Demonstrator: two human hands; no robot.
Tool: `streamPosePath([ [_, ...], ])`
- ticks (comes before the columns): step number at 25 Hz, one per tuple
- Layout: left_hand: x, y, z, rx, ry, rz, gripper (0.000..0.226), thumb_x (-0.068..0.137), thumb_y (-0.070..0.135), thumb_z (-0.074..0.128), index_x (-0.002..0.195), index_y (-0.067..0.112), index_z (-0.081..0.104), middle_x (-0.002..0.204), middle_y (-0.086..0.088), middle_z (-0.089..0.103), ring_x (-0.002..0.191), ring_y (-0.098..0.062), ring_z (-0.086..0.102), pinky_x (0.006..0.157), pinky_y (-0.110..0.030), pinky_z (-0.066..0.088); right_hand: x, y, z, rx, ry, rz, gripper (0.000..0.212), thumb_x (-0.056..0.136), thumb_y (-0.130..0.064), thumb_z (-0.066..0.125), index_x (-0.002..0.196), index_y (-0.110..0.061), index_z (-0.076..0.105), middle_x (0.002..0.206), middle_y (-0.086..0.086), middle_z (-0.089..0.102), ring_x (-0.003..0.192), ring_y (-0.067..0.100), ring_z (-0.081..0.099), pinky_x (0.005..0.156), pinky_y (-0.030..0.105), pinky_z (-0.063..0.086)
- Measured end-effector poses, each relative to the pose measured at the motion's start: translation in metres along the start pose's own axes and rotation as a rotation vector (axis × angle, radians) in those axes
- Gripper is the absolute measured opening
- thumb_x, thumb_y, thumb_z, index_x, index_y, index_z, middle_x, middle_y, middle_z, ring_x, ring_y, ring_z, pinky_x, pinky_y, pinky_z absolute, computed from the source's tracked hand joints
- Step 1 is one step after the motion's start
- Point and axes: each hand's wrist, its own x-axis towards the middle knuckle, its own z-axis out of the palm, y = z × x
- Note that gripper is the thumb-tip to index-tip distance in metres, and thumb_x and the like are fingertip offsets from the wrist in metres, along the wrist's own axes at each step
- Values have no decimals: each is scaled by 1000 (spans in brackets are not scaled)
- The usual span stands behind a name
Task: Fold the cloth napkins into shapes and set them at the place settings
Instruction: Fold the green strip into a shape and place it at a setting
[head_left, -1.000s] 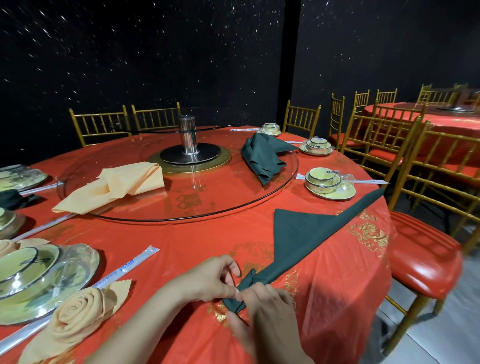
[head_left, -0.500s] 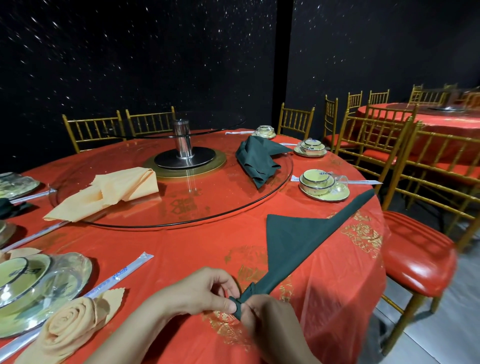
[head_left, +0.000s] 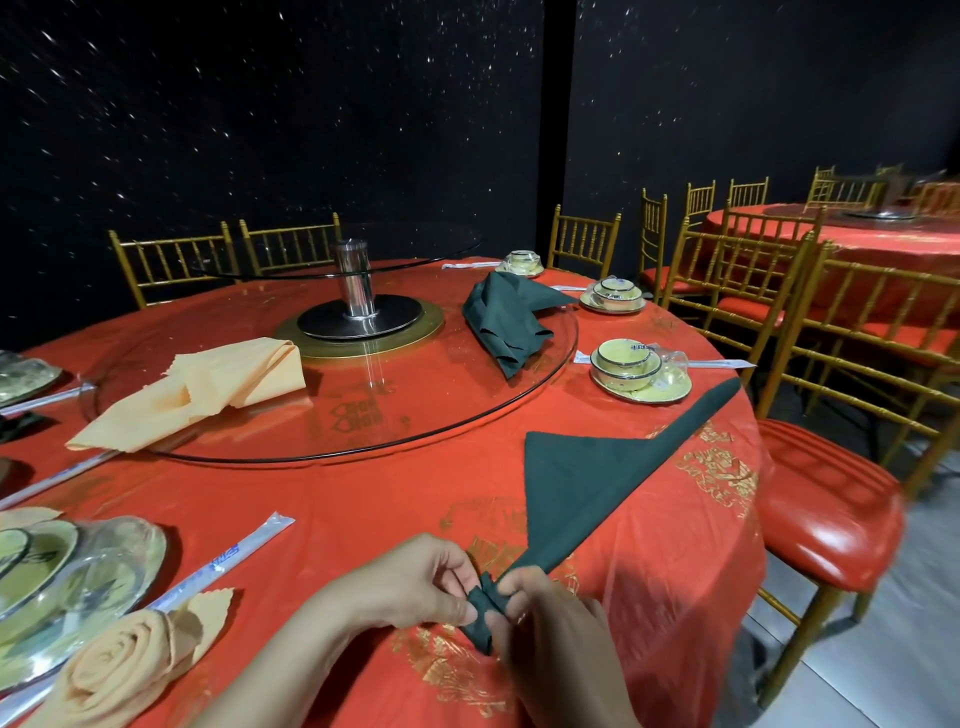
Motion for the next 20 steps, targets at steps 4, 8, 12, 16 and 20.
streamPosePath([
  [4,3,13,3,64,-4,-109,19,85,10,66,95,17,50,80,-1,64,60,-7,62,48,-18,40,-8,12,11,-55,89,-174,39,56,-58,56,87,-37,45,76,-15,60,76,4,54,68,23,28],
  [8,-1,17,8,289,148,-48,18,82,20,69,88,23,52,80,7,64,57,-1,59,50,-17,40,-4,15,13,-91,142,-211,20,60,-48,56,72,-32,58,66,-13,60,60,8,59,66,25,28],
  [12,-7,10,7,179,199,90,20,78,18,76,79,31,60,74,17,62,67,4,55,66,-14,45,2,17,11,-68,34,-96,16,65,-46,50,61,-31,56,55,-14,54,53,2,56,63,22,29],
  [16,-4,4,12,96,225,168,26,79,6,71,85,30,61,75,13,60,70,4,54,73,-13,45,11,18,2,118,-108,73,23,71,-50,40,91,-40,43,57,-23,56,71,4,62,67,28,45],
  [20,8,4,12,98,231,130,22,85,10,67,80,30,60,67,14,57,60,6,50,63,-14,41,10,19,-2,81,-116,27,21,74,-55,29,90,-43,35,60,-16,57,72,6,61,70,28,40],
])
